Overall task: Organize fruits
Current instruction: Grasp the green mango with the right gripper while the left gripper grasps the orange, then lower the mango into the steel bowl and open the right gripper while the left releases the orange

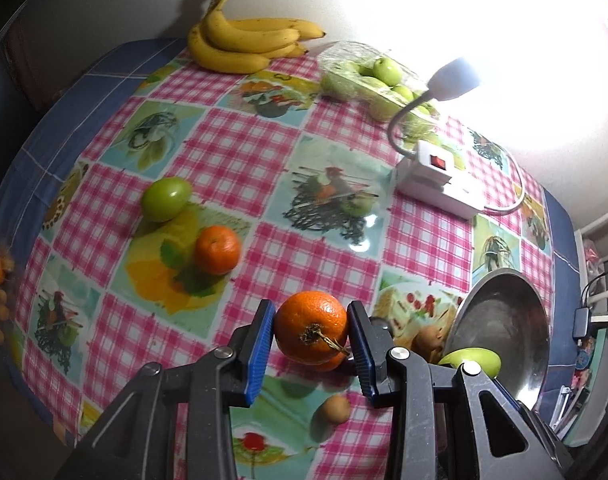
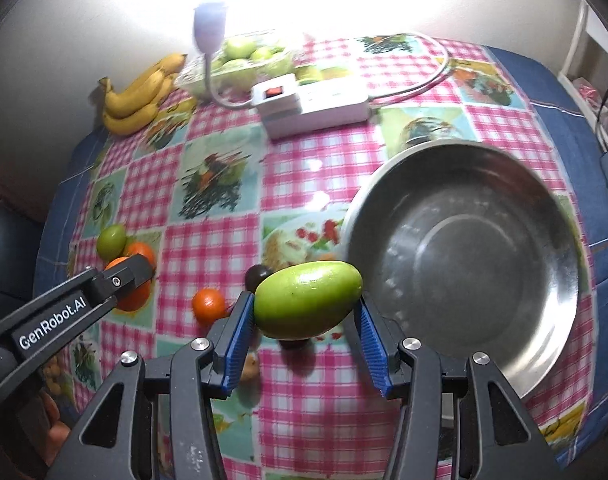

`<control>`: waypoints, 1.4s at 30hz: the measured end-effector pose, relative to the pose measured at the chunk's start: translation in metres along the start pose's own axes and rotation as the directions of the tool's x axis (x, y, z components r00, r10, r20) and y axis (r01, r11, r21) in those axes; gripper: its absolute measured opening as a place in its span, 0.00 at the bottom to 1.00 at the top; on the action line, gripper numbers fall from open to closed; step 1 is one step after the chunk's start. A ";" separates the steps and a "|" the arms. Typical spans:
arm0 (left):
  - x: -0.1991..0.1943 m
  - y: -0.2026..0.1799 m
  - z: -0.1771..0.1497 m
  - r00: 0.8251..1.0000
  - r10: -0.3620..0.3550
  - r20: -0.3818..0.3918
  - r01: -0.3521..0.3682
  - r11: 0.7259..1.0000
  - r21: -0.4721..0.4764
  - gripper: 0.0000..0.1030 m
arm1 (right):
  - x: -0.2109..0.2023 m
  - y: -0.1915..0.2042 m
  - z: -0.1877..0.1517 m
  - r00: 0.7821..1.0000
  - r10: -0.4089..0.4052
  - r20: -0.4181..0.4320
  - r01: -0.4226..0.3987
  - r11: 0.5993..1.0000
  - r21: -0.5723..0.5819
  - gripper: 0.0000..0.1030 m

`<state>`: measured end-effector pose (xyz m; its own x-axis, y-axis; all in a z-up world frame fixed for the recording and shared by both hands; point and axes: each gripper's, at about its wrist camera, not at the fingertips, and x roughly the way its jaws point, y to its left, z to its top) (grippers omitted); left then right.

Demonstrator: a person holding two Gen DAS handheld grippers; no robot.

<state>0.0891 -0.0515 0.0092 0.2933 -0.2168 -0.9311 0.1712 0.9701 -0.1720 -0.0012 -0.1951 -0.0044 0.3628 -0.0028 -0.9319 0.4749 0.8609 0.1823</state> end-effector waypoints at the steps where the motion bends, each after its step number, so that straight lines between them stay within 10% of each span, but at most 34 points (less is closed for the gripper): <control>1: 0.001 -0.004 0.001 1.000 -0.004 0.000 0.004 1.000 0.001 0.38 | -0.001 -0.003 0.002 1.000 -0.010 0.005 0.010 1.000 0.006 0.51; 26: 0.014 -0.125 -0.030 0.994 -0.108 -0.029 0.111 0.964 0.242 0.38 | -0.023 -0.154 0.008 0.986 -0.168 0.002 0.159 0.934 0.321 0.51; 42: 0.043 -0.171 -0.064 0.996 -0.063 -0.064 0.083 0.918 0.387 0.38 | -0.003 -0.180 0.000 0.979 -0.189 -0.071 0.202 0.915 0.348 0.51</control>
<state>0.0119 -0.2202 -0.0224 0.2208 -0.2702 -0.9371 0.5458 0.8306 -0.1109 -0.0882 -0.3502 -0.0341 0.2087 -0.1291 -0.9694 0.7873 0.6102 0.0883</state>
